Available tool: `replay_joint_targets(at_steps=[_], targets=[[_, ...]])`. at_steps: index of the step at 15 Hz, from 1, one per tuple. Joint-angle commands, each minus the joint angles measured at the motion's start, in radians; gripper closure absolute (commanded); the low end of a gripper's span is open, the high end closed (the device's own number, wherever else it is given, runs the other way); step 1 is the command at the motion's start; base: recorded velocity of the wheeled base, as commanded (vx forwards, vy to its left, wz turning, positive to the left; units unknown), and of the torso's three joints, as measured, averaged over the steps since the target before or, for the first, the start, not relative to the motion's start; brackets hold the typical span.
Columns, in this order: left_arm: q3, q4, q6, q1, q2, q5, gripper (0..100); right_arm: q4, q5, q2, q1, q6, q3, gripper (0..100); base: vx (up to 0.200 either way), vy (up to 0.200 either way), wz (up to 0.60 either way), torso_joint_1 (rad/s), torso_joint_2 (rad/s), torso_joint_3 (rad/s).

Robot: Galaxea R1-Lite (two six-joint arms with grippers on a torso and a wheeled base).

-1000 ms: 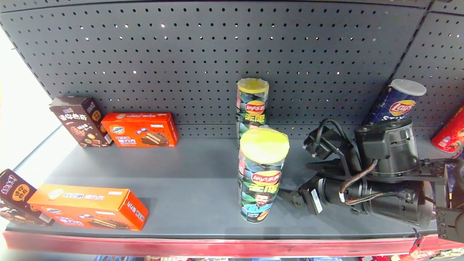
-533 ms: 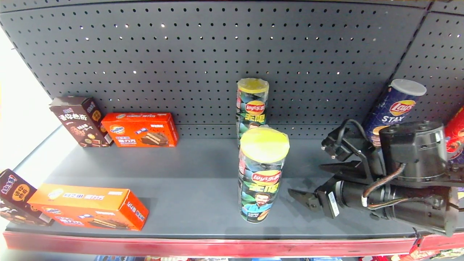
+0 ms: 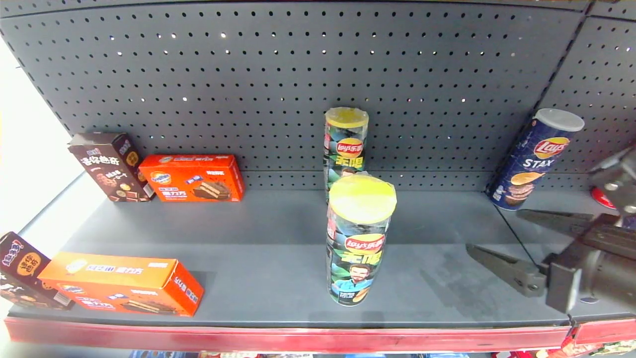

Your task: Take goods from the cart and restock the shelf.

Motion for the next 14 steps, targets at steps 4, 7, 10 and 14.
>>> replay_joint_targets(at_steps=[4,7,10,14], targets=[[0.000,0.000,0.001,0.003,0.004,0.000,0,0.009,0.000,-0.479,0.082,-0.007,0.314,0,0.000,0.000,0.00,0.000,0.00,0.000],[0.000,0.000,0.001,0.003,0.005,0.000,0,0.014,0.004,-0.738,0.082,-0.008,0.566,0,0.000,0.000,0.00,0.000,0.00,0.000],[0.000,0.000,0.001,0.001,0.004,0.000,0,0.198,-0.007,-0.833,0.066,0.001,0.610,0,0.000,0.000,0.00,0.000,0.00,0.000],[-0.002,0.001,0.001,0.000,0.017,0.000,0,0.323,-0.061,-0.787,-0.291,0.045,0.584,0,0.000,0.000,0.00,0.000,0.00,0.000]])
